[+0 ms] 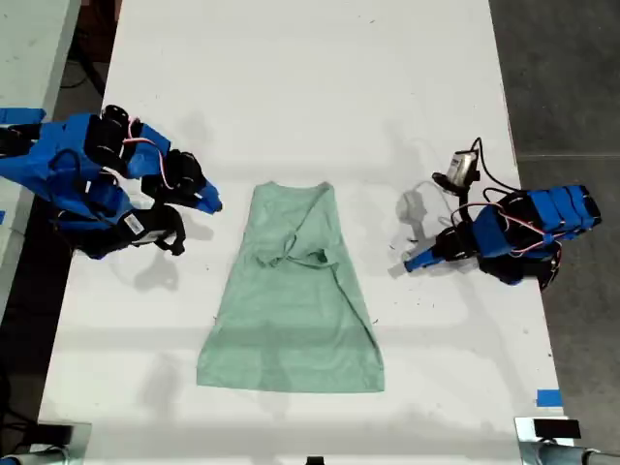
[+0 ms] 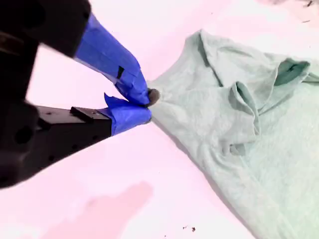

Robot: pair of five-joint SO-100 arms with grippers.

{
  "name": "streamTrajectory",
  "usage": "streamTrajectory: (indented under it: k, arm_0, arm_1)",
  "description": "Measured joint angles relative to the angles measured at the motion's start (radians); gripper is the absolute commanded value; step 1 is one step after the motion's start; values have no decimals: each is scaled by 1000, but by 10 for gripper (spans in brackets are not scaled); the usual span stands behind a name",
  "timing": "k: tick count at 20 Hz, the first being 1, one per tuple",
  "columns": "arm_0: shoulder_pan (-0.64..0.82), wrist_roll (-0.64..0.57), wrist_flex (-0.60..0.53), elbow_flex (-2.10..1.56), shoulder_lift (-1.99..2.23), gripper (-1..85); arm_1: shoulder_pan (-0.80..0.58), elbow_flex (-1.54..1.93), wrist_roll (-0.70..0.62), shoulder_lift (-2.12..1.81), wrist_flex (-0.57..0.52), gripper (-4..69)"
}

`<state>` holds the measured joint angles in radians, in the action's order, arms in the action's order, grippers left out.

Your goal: Fold t shirt

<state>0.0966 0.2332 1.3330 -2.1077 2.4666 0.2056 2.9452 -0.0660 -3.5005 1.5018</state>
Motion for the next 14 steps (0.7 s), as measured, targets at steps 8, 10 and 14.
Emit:
streamTrajectory:
  k: [8, 10, 14]
  arm_0:
    - [-38, 84, -318, -755, 678, -2]
    - [-37, 84, -334, -946, 894, -2]
    - [-55, 97, -383, -1134, 1094, 17]
  arm_1:
    - [0, 0, 0, 0, 0, 188]
    - [0, 0, 0, 0, 0, 188]
    - [0, 0, 0, 0, 0, 188]
